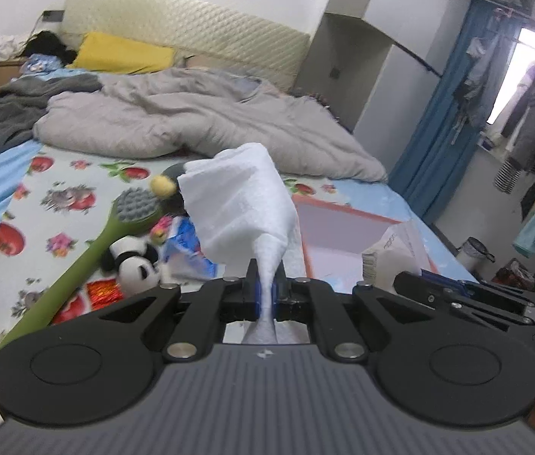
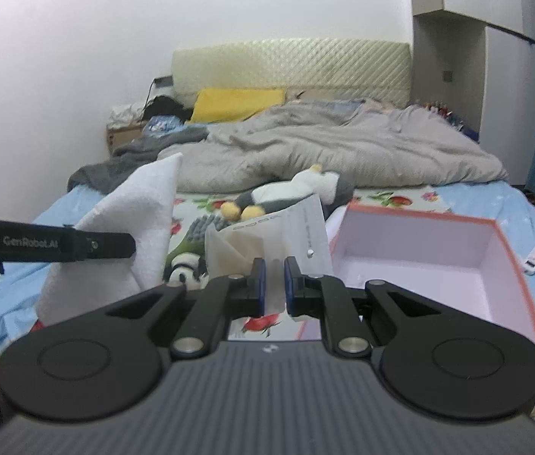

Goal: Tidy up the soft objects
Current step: 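Carry the puff packet in the right gripper while the left carries the tissue over the orange box, then open the right gripper over the box while the left releases the tissue into it, then withdraw both tools from the box back over the bed, then move both tools toward the red foil packet and white fluffy keychain, then close the right gripper on the white fluffy keychain while the left grips the red foil packet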

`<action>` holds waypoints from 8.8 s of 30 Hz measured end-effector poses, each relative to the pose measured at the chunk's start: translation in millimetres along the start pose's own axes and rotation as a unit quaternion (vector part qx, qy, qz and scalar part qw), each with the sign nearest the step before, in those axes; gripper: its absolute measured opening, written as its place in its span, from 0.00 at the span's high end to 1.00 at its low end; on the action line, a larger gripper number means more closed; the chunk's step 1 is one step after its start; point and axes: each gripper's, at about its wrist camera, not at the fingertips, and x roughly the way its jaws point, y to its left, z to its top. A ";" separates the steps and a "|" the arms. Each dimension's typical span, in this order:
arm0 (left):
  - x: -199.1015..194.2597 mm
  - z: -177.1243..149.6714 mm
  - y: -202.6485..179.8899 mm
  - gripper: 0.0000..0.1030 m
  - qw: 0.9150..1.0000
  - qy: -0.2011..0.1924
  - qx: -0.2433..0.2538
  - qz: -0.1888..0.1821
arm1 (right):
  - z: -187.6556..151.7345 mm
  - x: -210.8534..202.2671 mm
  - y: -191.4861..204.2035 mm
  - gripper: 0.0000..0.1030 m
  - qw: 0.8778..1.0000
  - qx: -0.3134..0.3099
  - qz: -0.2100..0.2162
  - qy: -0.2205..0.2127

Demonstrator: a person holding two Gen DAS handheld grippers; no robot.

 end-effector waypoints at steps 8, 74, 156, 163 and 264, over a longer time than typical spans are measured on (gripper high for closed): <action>22.6 17.6 -41.4 0.94 0.999 0.002 0.025 -0.040 | 10.5 -7.9 -29.9 0.87 0.999 0.020 -0.032 -0.024; 157.7 40.4 -112.2 0.44 0.987 0.085 0.098 -0.091 | -6.7 42.3 -117.3 0.51 0.990 0.114 -0.077 0.033; 18.6 -11.8 112.0 0.39 0.979 0.091 -0.050 0.174 | 74.0 46.1 45.7 0.12 0.976 -0.018 0.074 0.205; 44.8 -15.8 115.1 0.39 0.977 0.110 -0.054 0.172 | 90.6 58.9 46.5 0.12 0.972 -0.037 0.044 0.227; 200.3 -64.8 186.7 0.71 0.974 0.139 -0.101 0.148 | -61.0 256.3 59.5 0.95 0.959 0.031 0.073 0.273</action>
